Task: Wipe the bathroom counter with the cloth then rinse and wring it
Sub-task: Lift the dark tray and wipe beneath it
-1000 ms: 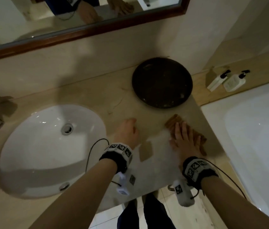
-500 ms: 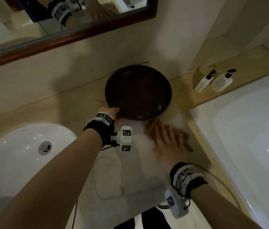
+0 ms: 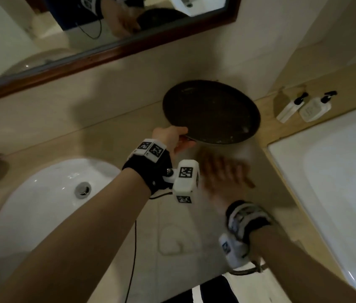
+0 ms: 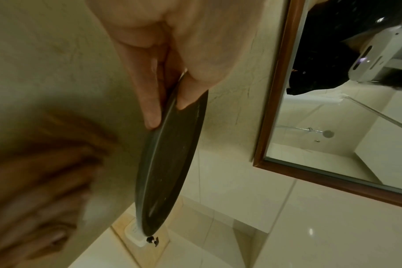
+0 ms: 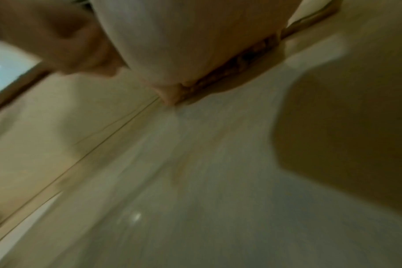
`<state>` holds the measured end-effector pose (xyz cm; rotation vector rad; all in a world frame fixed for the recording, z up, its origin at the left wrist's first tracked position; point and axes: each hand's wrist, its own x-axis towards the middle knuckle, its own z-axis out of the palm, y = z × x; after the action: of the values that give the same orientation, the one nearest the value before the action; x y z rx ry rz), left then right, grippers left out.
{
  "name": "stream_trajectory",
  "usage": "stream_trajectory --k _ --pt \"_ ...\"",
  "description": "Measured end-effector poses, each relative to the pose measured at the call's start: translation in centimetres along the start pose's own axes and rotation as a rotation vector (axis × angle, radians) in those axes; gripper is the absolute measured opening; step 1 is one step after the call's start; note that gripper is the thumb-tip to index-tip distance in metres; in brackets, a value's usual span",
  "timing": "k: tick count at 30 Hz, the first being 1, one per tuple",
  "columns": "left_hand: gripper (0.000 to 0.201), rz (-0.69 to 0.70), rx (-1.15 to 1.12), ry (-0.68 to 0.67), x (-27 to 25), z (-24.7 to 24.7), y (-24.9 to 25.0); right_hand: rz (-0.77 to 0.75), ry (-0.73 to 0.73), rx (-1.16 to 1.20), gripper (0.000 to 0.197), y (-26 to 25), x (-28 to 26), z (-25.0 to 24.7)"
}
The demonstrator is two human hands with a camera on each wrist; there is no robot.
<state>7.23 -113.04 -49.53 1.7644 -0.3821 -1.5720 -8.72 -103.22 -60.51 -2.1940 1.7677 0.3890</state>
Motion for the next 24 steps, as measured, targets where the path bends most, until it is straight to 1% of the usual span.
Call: stream_trajectory --k 1,2,3,4,5,6,7,8,9,10,11,12,13,15,16,17,18,19,20,21,22,23,24 --pt "0.006 -0.008 -0.002 -0.015 -0.1 -0.4 0.1 0.121 0.008 0.038 0.069 1.2 1.4 -0.2" --pt "0.007 -0.020 -0.007 -0.033 -0.2 -0.7 0.3 0.218 0.012 0.128 0.068 0.9 2.3 -0.7" --pt "0.008 -0.031 0.000 -0.049 -0.3 -1.1 0.4 0.279 0.034 0.197 0.067 -0.3 2.3 -1.0" --pt "0.007 -0.042 -0.001 -0.065 -0.4 -1.4 0.6 0.284 0.115 0.157 0.065 -2.5 1.6 -1.5" --pt "0.006 -0.048 -0.008 -0.080 -0.5 -1.7 0.9 0.272 0.236 0.137 0.062 -5.0 0.9 -1.5" --pt "0.005 -0.051 -0.027 -0.101 -0.8 -2.0 1.2 0.211 0.286 0.162 0.061 -7.5 -0.6 -1.5" --pt "0.005 -0.045 -0.042 -0.120 -0.9 -2.2 1.5 0.064 0.321 0.170 0.061 -9.8 -2.6 -0.6" --pt "0.005 -0.037 -0.050 -0.137 -1.1 -2.4 1.8 -0.121 0.207 0.175 0.062 -11.7 -5.0 0.2" --pt "0.007 -0.026 -0.052 -0.148 -1.1 -2.6 2.1 -0.305 0.147 0.126 0.065 -13.0 -6.9 1.7" --pt "0.010 -0.019 -0.055 -0.156 -1.4 -2.7 2.4 -0.416 0.049 0.069 0.066 -12.8 -7.9 2.4" --pt "0.011 -0.010 -0.057 -0.161 -1.5 -2.8 2.6 -0.448 0.006 0.007 0.064 -11.4 -7.4 3.4" --pt "0.010 -0.004 -0.061 -0.164 -1.6 -2.9 2.8 -0.405 -0.041 -0.042 0.059 -9.6 -6.1 3.4" --pt "0.007 0.003 -0.062 -0.169 -1.7 -3.0 3.0 -0.335 -0.031 -0.044 0.055 -7.5 -4.6 3.4" --pt "0.002 0.009 -0.063 -0.180 -2.0 -3.3 3.3 -0.121 0.022 -0.036 0.057 -3.1 -0.8 1.6" --pt "0.003 0.014 -0.063 -0.178 -2.1 -3.5 3.3 -0.012 0.025 -0.036 0.060 -1.2 0.9 0.4" --pt "0.004 0.020 -0.061 -0.181 -2.0 -3.7 3.3 0.092 0.027 0.028 0.062 -0.4 2.1 -0.5" --pt "0.004 0.020 -0.062 -0.182 -2.2 -3.8 3.3 0.186 -0.011 0.121 0.063 -0.8 3.2 -1.0" --pt "0.005 0.026 -0.059 -0.188 -2.0 -3.9 3.2 0.248 0.020 0.192 0.066 -2.2 3.5 -1.6" --pt "0.005 0.031 -0.054 -0.185 -2.1 -4.0 3.2 0.243 0.064 0.199 0.069 -4.2 2.9 -2.0" --pt "0.004 0.034 -0.058 -0.184 -2.0 -4.0 3.1 0.180 0.191 0.163 0.072 -6.5 1.6 -1.8" --pt "0.004 0.026 -0.064 -0.182 -2.3 -3.9 3.3 0.076 0.271 0.149 0.074 -8.5 0.0 -1.1" --pt "0.003 0.028 -0.064 -0.191 -2.3 -3.8 3.4 -0.059 0.323 0.147 0.075 -10.2 -2.1 -0.2" --pt "0.003 0.027 -0.063 -0.191 -2.5 -3.7 3.5 -0.198 0.299 0.105 0.078 -11.5 -4.2 0.2"
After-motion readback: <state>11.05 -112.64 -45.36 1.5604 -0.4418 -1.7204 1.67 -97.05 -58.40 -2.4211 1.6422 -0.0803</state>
